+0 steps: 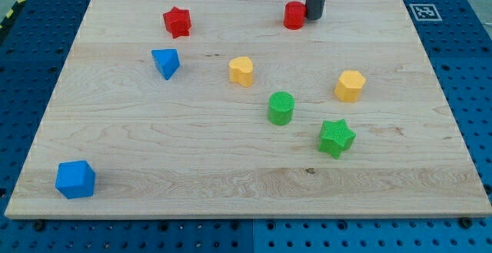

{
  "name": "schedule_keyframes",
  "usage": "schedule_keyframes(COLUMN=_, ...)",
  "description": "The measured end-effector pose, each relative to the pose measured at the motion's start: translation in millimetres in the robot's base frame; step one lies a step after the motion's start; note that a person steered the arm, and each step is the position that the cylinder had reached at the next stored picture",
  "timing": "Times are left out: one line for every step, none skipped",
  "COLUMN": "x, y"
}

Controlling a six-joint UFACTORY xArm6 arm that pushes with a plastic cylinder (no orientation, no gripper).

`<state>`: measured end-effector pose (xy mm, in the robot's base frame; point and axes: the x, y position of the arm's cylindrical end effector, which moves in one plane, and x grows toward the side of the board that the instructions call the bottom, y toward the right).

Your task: Move the red circle to the top center of the board

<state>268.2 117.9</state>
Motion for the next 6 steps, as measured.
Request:
schedule_keyframes(x=25.9, y=-4.1)
schedule_keyframes(x=26.6, y=-16.7)
schedule_keyframes(x=-2.8, y=-27.3)
schedule_keyframes(x=-11.8, y=-28.3)
schedule_keyframes(x=6.1, y=-41.0)
schedule_keyframes(x=-1.3, y=-72.3)
